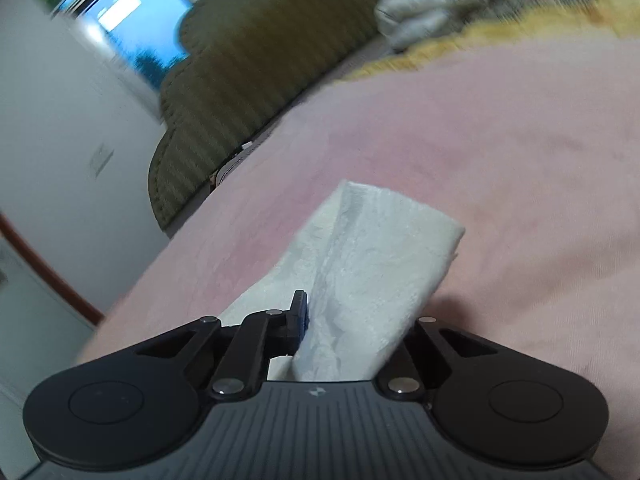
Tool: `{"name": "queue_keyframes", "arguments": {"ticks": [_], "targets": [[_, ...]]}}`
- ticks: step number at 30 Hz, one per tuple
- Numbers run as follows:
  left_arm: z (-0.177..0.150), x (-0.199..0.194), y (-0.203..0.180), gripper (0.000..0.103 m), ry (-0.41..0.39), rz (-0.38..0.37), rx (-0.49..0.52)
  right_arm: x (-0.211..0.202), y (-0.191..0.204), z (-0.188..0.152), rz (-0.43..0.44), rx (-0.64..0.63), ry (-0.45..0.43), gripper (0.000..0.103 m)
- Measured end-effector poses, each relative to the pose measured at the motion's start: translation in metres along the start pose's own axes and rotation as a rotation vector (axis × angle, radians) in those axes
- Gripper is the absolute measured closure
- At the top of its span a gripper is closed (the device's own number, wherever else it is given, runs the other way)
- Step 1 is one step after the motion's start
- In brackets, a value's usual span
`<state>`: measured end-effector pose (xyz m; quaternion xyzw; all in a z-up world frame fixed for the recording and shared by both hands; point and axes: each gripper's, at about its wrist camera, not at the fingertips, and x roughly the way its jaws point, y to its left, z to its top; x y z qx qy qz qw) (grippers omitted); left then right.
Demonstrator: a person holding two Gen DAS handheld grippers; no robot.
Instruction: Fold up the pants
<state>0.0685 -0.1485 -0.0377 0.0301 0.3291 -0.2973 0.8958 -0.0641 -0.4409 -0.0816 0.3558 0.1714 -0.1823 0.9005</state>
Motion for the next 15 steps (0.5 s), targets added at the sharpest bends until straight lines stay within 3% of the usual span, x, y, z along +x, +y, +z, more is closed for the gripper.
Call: {"name": "queue_keyframes", "arguments": {"ticks": [5, 9, 12, 15], "targets": [[0.016, -0.002, 0.040, 0.002, 0.042, -0.262, -0.378, -0.016, 0.086, -0.018, -0.029, -0.490, -0.065, 0.092], [0.020, 0.017, 0.069, 0.002, 0.145, -0.470, -0.674, -0.017, 0.147, -0.065, -0.033, -0.885, -0.081, 0.092], [0.016, 0.028, 0.078, 0.001, 0.180, -0.566, -0.788, -0.011, 0.168, -0.106, -0.036, -1.085, -0.064, 0.092], [0.015, 0.036, 0.076, 0.001, 0.201, -0.614, -0.824, -0.008, 0.175, -0.129, -0.031, -1.149, -0.052, 0.092]]}}
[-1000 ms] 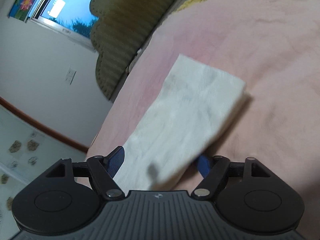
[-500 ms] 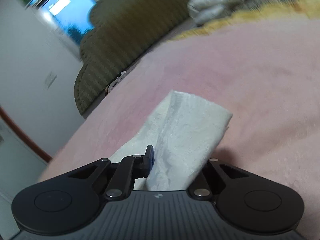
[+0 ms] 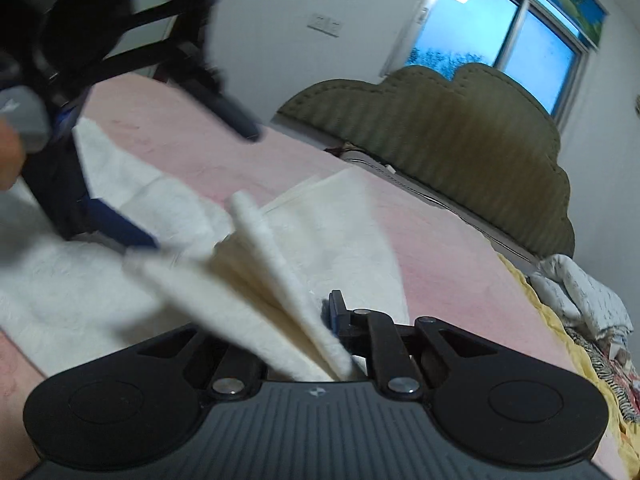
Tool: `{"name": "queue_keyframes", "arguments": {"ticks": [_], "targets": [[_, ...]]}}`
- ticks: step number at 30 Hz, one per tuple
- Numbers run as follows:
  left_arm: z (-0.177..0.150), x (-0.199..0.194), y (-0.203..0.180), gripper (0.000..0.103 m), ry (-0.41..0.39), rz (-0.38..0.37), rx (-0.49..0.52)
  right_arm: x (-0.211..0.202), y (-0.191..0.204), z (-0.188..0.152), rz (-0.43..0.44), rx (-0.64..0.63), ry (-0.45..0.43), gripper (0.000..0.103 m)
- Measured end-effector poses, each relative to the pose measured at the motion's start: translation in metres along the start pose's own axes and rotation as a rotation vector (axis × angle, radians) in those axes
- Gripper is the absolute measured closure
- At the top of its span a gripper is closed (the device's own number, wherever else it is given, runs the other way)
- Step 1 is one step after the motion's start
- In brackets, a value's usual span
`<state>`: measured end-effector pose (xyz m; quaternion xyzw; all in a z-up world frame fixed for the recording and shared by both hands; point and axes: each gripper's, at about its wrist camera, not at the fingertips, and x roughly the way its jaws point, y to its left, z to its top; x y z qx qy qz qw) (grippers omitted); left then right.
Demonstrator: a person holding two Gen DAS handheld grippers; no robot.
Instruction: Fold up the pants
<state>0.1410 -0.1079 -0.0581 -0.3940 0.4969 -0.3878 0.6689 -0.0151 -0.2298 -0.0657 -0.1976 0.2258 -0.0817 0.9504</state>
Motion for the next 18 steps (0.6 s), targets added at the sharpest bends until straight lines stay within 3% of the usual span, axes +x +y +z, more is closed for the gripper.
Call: {"name": "queue_keyframes", "arguments": {"ticks": [4, 10, 13, 15, 16, 17, 18], "targets": [[0.003, 0.011, -0.003, 0.001, 0.012, -0.011, -0.025, -0.006, 0.005, 0.001, -0.022, -0.002, -0.015, 0.092], [0.003, 0.025, -0.007, 0.001, 0.062, -0.025, -0.040, -0.024, -0.020, 0.010, 0.023, 0.197, -0.057, 0.092], [0.005, 0.030, -0.011, 0.004, 0.045, 0.006, -0.057, -0.033, -0.016, 0.018, 0.059, 0.198, -0.074, 0.092], [0.009, 0.027, -0.014, 0.027, 0.022, 0.032, -0.048, -0.035, -0.009, 0.023, 0.081, 0.182, -0.077, 0.092], [0.011, 0.024, -0.015, 0.052, 0.016, 0.053, -0.024, -0.036, -0.005, 0.026, 0.091, 0.172, -0.075, 0.092], [0.013, 0.020, -0.018, 0.068, 0.005, 0.082, 0.010, -0.036, 0.000, 0.028, 0.094, 0.162, -0.071, 0.092], [0.013, 0.015, -0.020, 0.071, -0.017, 0.113, 0.045, -0.035, 0.005, 0.031, 0.093, 0.145, -0.065, 0.092]]}}
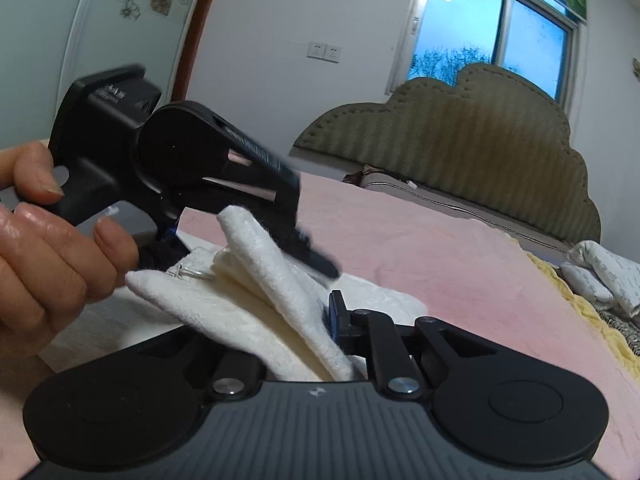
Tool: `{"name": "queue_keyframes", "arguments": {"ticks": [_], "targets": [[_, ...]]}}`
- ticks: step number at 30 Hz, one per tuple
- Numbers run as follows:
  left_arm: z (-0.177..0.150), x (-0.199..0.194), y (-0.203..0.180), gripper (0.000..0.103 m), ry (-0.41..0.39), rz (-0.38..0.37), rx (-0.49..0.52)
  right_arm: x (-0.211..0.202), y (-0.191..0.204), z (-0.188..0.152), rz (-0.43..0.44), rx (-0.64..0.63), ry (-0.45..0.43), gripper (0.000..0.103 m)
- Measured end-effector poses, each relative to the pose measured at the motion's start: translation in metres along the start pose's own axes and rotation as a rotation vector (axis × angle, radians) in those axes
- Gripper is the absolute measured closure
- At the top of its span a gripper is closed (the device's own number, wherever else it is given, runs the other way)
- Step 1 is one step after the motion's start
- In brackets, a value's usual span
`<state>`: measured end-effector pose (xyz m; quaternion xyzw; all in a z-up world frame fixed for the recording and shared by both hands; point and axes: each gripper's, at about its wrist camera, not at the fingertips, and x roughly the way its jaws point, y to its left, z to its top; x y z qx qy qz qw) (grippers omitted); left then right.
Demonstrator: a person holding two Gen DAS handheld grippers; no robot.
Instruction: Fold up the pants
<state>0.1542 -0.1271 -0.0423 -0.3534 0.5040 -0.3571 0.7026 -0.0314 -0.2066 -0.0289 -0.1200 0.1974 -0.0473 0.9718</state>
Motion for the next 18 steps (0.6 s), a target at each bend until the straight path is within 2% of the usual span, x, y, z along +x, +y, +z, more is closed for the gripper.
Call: {"name": "queue_keyframes", "arguments": {"ticks": [1, 2, 7, 10, 12, 15, 18], "targets": [[0.001, -0.008, -0.002, 0.083, -0.026, 0.029, 0.034, 0.002, 0.006, 0.002, 0.008, -0.024, 0.011, 0.092], [0.001, -0.015, -0.004, 0.088, -0.043, 0.053, 0.066, 0.005, 0.012, 0.005, 0.027, -0.047, 0.022, 0.092], [0.009, -0.057, -0.018, 0.091, -0.120, 0.227, 0.308, 0.010, 0.058, 0.019, 0.111, -0.188, 0.005, 0.092], [0.014, -0.077, -0.023, 0.091, -0.170, 0.353, 0.465, 0.021, 0.084, 0.028, 0.182, -0.219, -0.003, 0.092], [0.015, -0.086, -0.021, 0.091, -0.191, 0.406, 0.536, 0.030, 0.103, 0.032, 0.230, -0.231, 0.000, 0.091], [0.014, -0.093, -0.011, 0.090, -0.205, 0.480, 0.596, 0.042, 0.124, 0.036, 0.283, -0.249, 0.009, 0.091], [0.010, -0.096, 0.006, 0.090, -0.189, 0.548, 0.613, 0.051, 0.141, 0.034, 0.325, -0.265, 0.041, 0.091]]}}
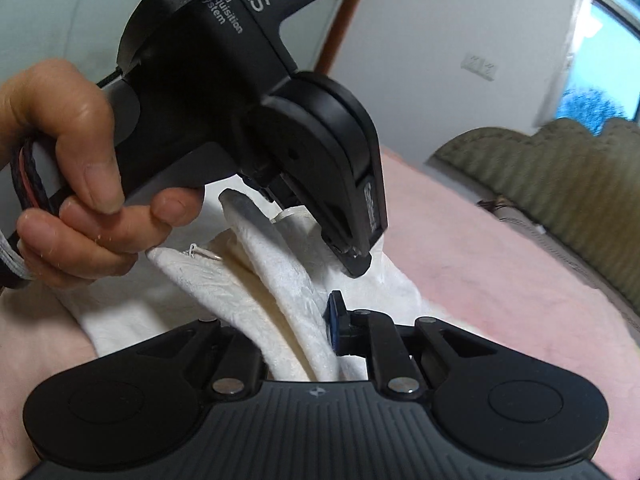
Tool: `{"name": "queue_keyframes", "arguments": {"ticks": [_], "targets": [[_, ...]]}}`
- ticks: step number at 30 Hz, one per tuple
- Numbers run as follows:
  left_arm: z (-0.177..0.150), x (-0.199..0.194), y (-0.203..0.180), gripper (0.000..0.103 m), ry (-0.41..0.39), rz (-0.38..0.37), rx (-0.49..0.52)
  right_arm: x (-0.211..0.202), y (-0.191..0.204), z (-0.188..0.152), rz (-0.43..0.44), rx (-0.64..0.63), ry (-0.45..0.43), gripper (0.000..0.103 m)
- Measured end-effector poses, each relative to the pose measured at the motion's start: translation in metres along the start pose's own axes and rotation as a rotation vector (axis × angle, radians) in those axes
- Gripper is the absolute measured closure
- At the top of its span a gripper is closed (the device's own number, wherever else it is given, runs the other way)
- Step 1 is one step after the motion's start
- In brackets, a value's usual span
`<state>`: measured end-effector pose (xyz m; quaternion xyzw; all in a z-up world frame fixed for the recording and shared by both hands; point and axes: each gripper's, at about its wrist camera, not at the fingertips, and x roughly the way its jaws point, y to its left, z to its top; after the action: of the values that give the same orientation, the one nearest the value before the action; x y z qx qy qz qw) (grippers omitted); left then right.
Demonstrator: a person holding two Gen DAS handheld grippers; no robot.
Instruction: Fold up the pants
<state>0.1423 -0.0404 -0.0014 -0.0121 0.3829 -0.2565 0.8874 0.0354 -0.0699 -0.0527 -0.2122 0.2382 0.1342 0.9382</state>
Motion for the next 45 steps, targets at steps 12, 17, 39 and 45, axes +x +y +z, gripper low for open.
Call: {"name": "queue_keyframes", "arguments": {"ticks": [12, 17, 39, 45], "targets": [[-0.022, -0.001, -0.010, 0.084, -0.091, 0.119, 0.091, -0.062, -0.028, -0.014, 0.212, 0.064, 0.098, 0.083], [-0.027, 0.004, -0.014, 0.079, -0.094, 0.168, 0.112, -0.082, -0.086, -0.041, 0.106, 0.333, 0.117, 0.082], [0.005, -0.002, -0.019, 0.030, -0.070, 0.392, 0.172, -0.034, -0.048, -0.022, 0.094, 0.214, 0.128, 0.081], [0.002, -0.017, 0.001, 0.030, -0.105, 0.408, 0.039, -0.048, 0.002, -0.005, 0.193, -0.005, -0.024, 0.081]]}}
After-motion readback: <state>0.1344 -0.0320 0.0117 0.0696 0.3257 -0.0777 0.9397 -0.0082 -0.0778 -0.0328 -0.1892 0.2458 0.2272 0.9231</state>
